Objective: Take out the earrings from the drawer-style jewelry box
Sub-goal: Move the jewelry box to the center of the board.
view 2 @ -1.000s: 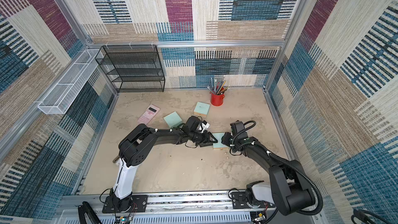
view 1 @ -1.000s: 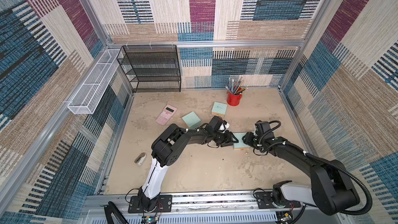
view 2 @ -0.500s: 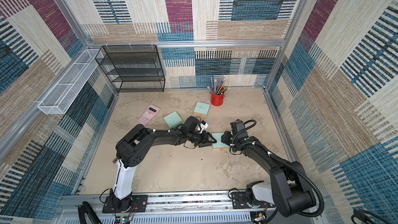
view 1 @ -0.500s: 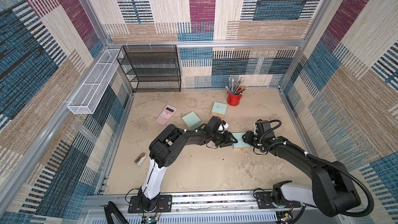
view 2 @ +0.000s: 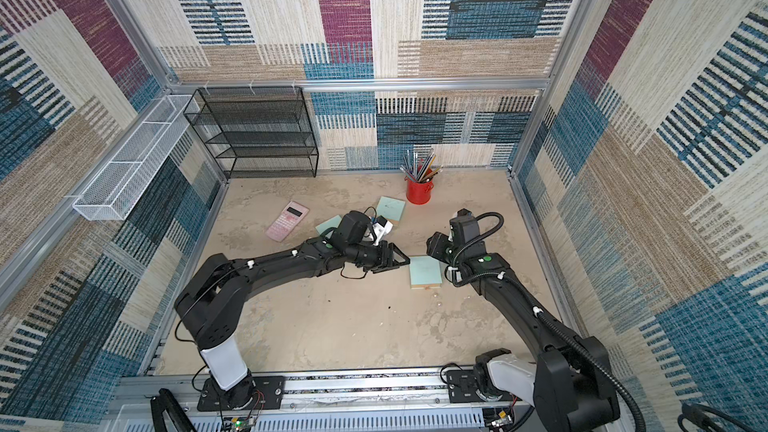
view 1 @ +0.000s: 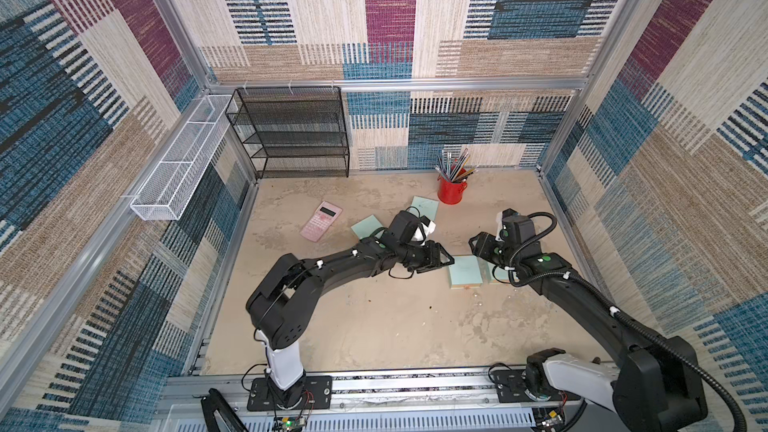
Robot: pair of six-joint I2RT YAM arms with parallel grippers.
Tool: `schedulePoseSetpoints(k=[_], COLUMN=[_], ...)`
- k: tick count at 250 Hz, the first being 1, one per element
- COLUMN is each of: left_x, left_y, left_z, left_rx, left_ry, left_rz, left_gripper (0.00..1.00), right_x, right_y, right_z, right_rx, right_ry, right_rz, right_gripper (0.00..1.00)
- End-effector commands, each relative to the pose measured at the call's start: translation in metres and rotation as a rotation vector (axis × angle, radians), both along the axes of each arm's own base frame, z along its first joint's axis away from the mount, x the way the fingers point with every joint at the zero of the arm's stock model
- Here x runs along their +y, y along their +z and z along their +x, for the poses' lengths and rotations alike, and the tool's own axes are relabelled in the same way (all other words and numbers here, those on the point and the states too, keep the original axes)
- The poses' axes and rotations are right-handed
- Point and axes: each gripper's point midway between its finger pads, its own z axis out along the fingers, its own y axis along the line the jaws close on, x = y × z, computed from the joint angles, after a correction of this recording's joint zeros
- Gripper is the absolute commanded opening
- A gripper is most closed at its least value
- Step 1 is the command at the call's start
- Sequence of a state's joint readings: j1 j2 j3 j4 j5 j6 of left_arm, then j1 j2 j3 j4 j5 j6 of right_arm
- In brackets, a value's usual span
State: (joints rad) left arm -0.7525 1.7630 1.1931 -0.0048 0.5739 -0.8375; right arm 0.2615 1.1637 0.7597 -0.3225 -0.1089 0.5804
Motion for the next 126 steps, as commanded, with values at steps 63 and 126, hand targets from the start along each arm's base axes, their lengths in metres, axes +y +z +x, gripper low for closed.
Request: schedulePoseSetpoints(k=[63,126], left_x=[0.075,0.085], left_y=[0.012,-0.017], left_z=[0.100,0.184], left_rx=[-0.131,-0.161], left_ry=[0.200,0.206], left_rz=[0.139,0.167], left_gripper=[0.62,0.75], right_x=[0.049,0.072], right_y=[0.010,-0.004], right_z=[0.058,0.106], right_rx=[-0.088,-0.094], right_ry=[0.162,0.216], right_rz=[0.129,0.167], right_gripper=[0.76,0.90])
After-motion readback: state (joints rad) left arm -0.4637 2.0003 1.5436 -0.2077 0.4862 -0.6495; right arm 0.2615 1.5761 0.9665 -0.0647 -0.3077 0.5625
